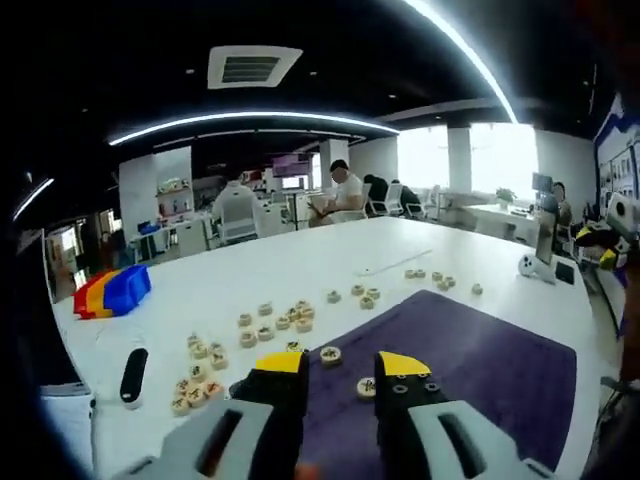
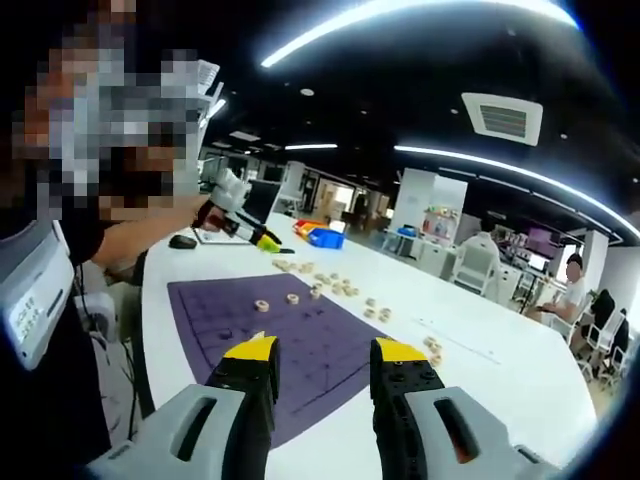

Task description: Pick up the chess pieces one by one and place each piece onto its starting position on the chessboard, setting the pieces on their correct points until all the chess pieces are arranged in the starting layout

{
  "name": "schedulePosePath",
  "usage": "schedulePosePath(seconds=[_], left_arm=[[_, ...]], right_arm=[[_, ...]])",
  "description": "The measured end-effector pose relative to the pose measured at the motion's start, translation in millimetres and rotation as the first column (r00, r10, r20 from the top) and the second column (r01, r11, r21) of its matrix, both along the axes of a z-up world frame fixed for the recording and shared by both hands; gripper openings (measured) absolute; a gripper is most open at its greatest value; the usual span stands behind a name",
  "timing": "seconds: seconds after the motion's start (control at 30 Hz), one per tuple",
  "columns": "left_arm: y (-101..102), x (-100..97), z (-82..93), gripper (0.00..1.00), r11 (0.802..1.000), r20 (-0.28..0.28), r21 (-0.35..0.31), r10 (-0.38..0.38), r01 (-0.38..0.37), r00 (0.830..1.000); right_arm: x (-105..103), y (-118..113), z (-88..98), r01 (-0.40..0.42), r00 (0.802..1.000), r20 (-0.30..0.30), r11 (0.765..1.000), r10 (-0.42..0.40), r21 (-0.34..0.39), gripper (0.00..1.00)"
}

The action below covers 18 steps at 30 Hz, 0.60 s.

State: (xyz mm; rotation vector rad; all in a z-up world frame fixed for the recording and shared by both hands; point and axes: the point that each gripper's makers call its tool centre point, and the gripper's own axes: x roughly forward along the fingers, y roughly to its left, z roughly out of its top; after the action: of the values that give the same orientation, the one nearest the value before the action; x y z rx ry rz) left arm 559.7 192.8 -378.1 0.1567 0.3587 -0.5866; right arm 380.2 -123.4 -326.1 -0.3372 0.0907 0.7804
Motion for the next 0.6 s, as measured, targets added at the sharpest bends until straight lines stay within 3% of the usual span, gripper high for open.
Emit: schedulePosePath(seconds=[0.1, 0.2, 0.3, 0.4, 0.6], left_arm=[[-29.1, 16.2, 4.4, 0.28, 1.0, -0.013, -0.004, -0.028, 0.028, 1.0], [-63.7, 23.5, 4.7, 0.28, 0.995, -0.006, 0.038, -0.088, 0.088, 0.996], [-103.3, 33.2, -2.3, 0.28, 0.99, -0.045, 0.012, -0.141, 0.141, 0.989], [-138.0, 46.3, -22.4, 0.28, 0.986, -0.105, -0.011, -0.169, 0.169, 0.98], [-176.8, 80.9, -54.5, 0.28, 0.985, -0.114, 0.004, -0.172, 0.174, 0.978]], right_arm=[[0.1, -0.1, -1.9, 0.004, 1.0, -0.001, 1.0, -0.004, 0.001, 0.37], [0.1, 1.3, -4.4, 0.002, 1.0, -0.004, 1.0, -0.002, -0.002, 0.37], [0.4, 0.1, -3.9, 0.008, 1.0, -0.002, 1.0, -0.008, 0.0, 0.37], [-1.8, 0.1, -4.6, 0.008, 1.0, 0.001, 1.0, -0.008, 0.0, 0.37], [-6.9, 4.6, -2.6, -0.005, 1.0, 0.009, 1.0, 0.005, 0.008, 0.37]])
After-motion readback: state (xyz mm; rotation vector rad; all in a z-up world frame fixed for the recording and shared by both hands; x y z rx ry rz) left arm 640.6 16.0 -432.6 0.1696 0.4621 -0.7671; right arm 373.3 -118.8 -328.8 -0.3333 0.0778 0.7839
